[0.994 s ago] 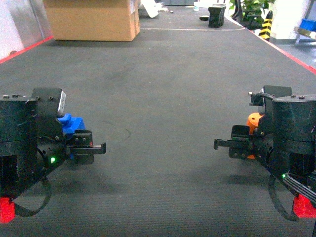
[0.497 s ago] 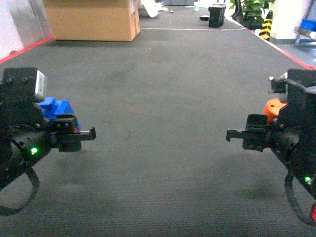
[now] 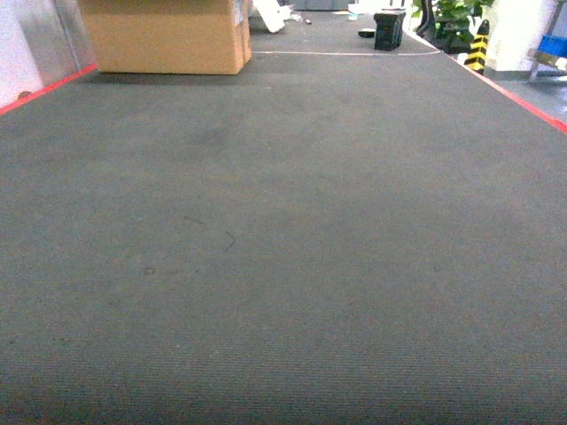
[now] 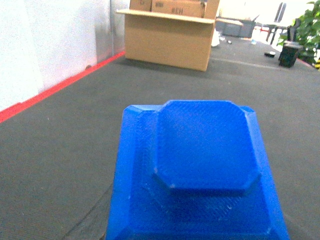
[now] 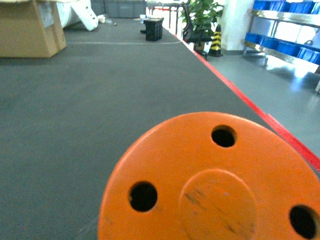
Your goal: Sort blue parts and orange caps into right shelf containers
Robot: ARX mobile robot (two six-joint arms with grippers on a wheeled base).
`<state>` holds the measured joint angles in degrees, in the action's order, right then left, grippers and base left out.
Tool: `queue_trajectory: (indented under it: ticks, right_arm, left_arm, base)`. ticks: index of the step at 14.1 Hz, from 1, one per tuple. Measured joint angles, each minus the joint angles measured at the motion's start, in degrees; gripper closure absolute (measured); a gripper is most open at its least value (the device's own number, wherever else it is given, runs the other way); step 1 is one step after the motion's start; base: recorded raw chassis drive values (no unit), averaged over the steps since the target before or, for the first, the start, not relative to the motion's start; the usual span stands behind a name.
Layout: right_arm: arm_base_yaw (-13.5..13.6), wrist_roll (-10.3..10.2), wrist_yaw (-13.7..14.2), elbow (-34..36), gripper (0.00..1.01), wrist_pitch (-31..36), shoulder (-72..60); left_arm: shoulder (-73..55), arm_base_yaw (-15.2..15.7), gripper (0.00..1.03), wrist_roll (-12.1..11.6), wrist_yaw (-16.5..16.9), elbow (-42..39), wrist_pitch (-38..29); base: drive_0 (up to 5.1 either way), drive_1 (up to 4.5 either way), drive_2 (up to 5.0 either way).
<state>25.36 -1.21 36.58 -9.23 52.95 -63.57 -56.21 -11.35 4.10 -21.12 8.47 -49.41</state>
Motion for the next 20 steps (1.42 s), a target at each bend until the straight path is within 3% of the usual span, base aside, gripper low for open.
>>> queue_trajectory:
  ticks: [1, 2, 4, 5, 6, 7, 8, 9, 10, 12, 13, 16, 17, 18, 20]
  right_arm:
    - [1.2, 0.8, 1.8, 1.3, 0.57, -6.0, 11.1]
    - [2.0, 2.0, 4.1, 1.2, 0.57, -8.2, 19.6]
    - [2.9, 2.9, 4.4, 0.2, 0.57, -8.3, 20.1]
    - [1.9, 2.7, 1.5, -0.4, 0.57, -14.2, 21.0]
    - [-1.0, 2.3, -6.7, -0.6, 0.57, -22.7, 25.5]
    - [-4.0, 2.1, -12.2, -0.2, 0.57, -27.3, 29.6]
    - [-6.9, 2.0, -16.8, 1.1, 0.57, -29.9, 32.8]
    - [-8.9, 1.9, -19.5, 2.4, 0.57, -31.1, 34.5]
    - [-10.6, 1.9, -21.6, 3.4, 0.57, -32.2, 35.9]
    - [-13.9, 1.8, -24.9, 4.7, 0.57, -34.1, 39.4]
    - [-15.0, 1.7, -25.9, 5.1, 0.57, -34.6, 40.9]
    - [-18.8, 1.7, -29.9, 6.6, 0.57, -37.8, 45.2]
    - [-24.6, 1.6, -35.9, 7.0, 0.57, -39.3, 47.3]
    - [-25.7, 1.4, -35.6, 7.5, 0.57, -39.3, 48.5]
    - [-25.4, 1.3, -36.6, 8.5, 0.57, -40.3, 50.6]
  left_arm:
    - [9.8, 0.2, 0.61, 0.1, 0.6, 0.1, 5.2]
    - [13.2, -1.0, 0.61, -0.2, -0.9, 0.9, 6.1]
    - [12.7, -1.6, 0.61, -0.7, -1.0, 2.0, 6.4]
    - [14.2, -0.1, 0.61, -1.6, 2.6, 3.1, 14.0]
    - [17.2, 1.6, 0.61, -2.4, 8.0, 3.2, 20.3]
    - [20.0, 2.8, 0.61, -2.9, 11.4, 2.5, 23.6]
    - [22.0, 3.9, 0.61, -3.1, 13.4, 0.9, 24.5]
    - [23.5, 4.7, 0.61, -3.1, 14.3, -0.3, 25.1]
    - [24.6, 5.3, 0.61, -3.1, 15.2, -1.4, 25.7]
    - [27.9, 11.1, 0.61, -3.1, 20.5, -3.1, 27.3]
    - [29.1, 11.8, 0.61, -3.1, 20.0, -3.5, 27.8]
    - [33.7, 11.2, 0.61, -3.2, 21.1, -5.4, 30.6]
    - [35.5, 11.2, 0.61, -3.2, 21.1, -5.8, 31.8]
    - [37.2, 11.2, 0.61, -3.2, 21.1, -6.1, 33.0]
    - [39.5, 11.2, 0.61, -3.3, 21.1, -7.9, 33.4]
  base:
    - [0.0, 0.0, 0.0]
    - [0.0, 0.0, 0.0]
    - [0.0, 0.0, 0.0]
    - [0.0, 0.0, 0.0]
    - [0.0, 0.0, 0.0]
    - [0.0, 0.0, 0.0]
    - [0.0, 0.0, 0.0]
    - [0.0, 0.0, 0.0]
    - [0.0, 0.0, 0.0]
    - [0.0, 0.0, 0.0]
    - [0.0, 0.0, 0.0]
    - [0.0, 0.0, 0.0]
    - [0.0, 0.0, 0.0]
    - [0.0, 0.0, 0.0]
    - [0.0, 0.0, 0.0]
